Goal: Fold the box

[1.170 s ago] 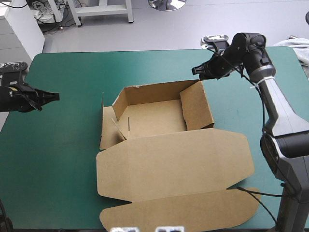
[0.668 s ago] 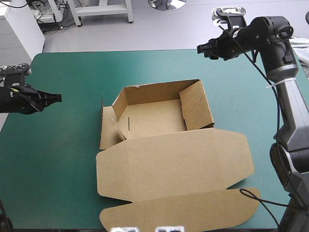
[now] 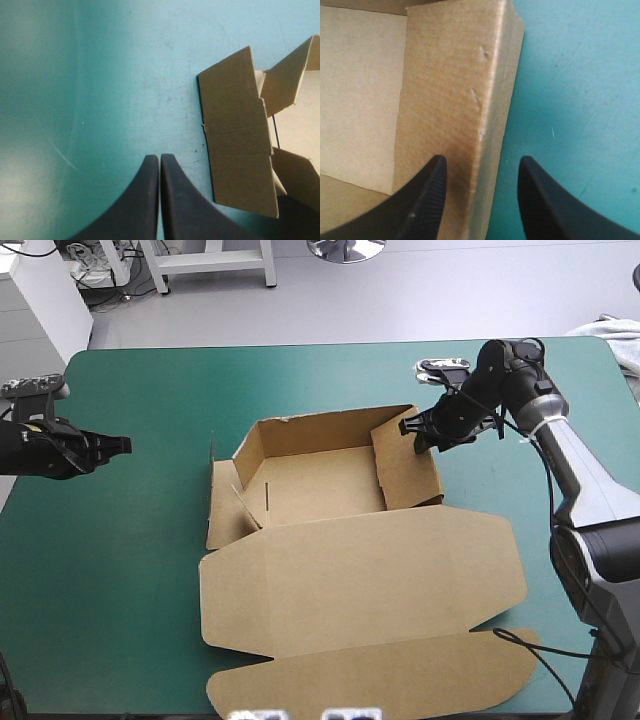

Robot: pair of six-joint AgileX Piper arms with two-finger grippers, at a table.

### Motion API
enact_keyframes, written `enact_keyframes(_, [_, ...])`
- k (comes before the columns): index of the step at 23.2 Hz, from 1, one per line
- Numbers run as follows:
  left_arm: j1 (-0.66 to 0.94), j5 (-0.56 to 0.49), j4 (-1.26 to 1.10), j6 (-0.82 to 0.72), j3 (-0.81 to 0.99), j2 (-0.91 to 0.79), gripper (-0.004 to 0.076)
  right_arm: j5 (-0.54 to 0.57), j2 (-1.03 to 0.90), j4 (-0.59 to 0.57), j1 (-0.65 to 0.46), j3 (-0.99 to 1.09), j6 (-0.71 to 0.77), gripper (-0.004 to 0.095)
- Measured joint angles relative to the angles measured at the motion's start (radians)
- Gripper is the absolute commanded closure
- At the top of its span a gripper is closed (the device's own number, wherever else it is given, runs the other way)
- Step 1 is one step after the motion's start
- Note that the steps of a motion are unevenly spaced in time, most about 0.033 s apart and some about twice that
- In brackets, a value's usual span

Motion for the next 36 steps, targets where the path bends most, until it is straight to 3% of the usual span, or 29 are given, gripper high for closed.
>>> enact_keyframes(3, [0.000, 0.000, -0.002, 0.000, 0.000, 0.000, 0.0732, -0.003, 0.052, 0.023, 0.000, 0.000, -0.006, 0.0534])
enact_keyframes(9, [0.000, -0.007, -0.003, 0.000, 0.000, 0.000, 0.0731, -0.011, 0.118, 0.079, 0.000, 0.000, -0.030, 0.0902])
enact_keyframes(10, [0.000, -0.007, -0.003, -0.001, 0.000, 0.000, 0.0731, -0.011, 0.119, 0.075, 0.000, 0.000, -0.030, 0.0921])
enact_keyframes(17, [0.003, -0.050, -0.148, -0.024, 0.000, 0.031, 0.0731, -0.013, 0.096, 0.098, -0.001, 0.000, -0.044, 0.0921])
enact_keyframes(20, [0.028, -0.060, -0.188, -0.024, 0.000, 0.063, 0.0731, -0.012, 0.001, 0.108, -0.028, 0.001, -0.042, 0.0921])
enact_keyframes(26, [0.141, -0.010, -0.488, 0.081, 0.000, 0.104, 0.0731, -0.006, -0.186, 0.275, -0.181, 0.001, -0.104, 0.0921])
enact_keyframes(36, [-0.025, 0.015, -0.759, 0.191, 0.000, 0.107, 0.0734, 0.001, -0.254, 0.345, -0.207, 0.001, -0.135, 0.0921])
